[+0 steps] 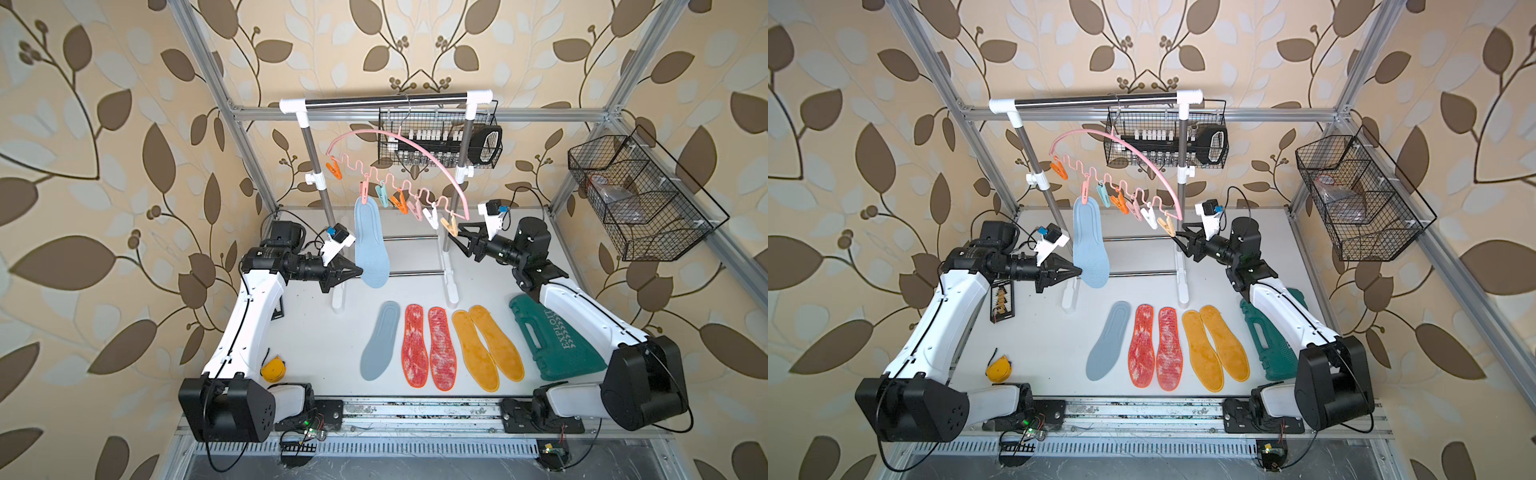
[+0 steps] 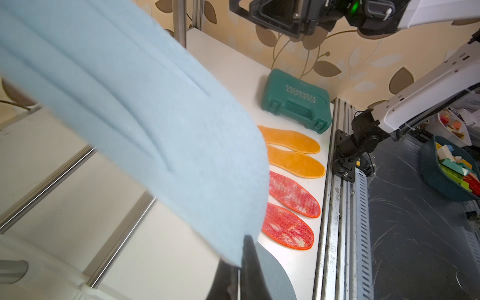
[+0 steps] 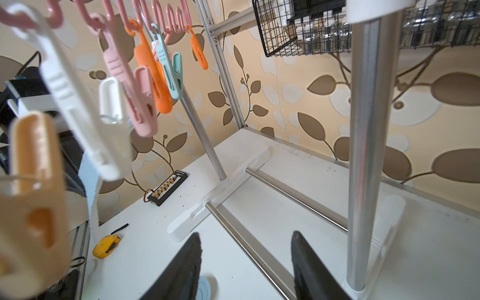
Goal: Take the shoe insoles off the hanger
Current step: Remove the insole from the hanger.
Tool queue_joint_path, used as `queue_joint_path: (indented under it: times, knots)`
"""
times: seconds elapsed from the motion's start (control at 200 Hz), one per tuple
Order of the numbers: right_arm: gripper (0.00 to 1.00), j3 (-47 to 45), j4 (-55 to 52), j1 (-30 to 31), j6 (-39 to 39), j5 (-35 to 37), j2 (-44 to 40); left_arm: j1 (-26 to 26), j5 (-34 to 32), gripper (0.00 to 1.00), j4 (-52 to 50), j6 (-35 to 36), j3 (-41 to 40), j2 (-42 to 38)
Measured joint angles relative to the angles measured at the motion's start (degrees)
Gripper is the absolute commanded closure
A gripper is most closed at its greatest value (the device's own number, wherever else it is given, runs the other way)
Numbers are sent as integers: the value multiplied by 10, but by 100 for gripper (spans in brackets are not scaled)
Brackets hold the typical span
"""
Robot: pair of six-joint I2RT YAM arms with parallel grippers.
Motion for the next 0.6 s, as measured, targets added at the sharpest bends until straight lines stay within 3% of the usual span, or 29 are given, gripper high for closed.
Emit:
queue_joint_path:
  times: [0.6]
  knots:
    - [56, 162, 85, 80, 47, -3, 136, 0, 7, 100, -38, 37, 2, -23]
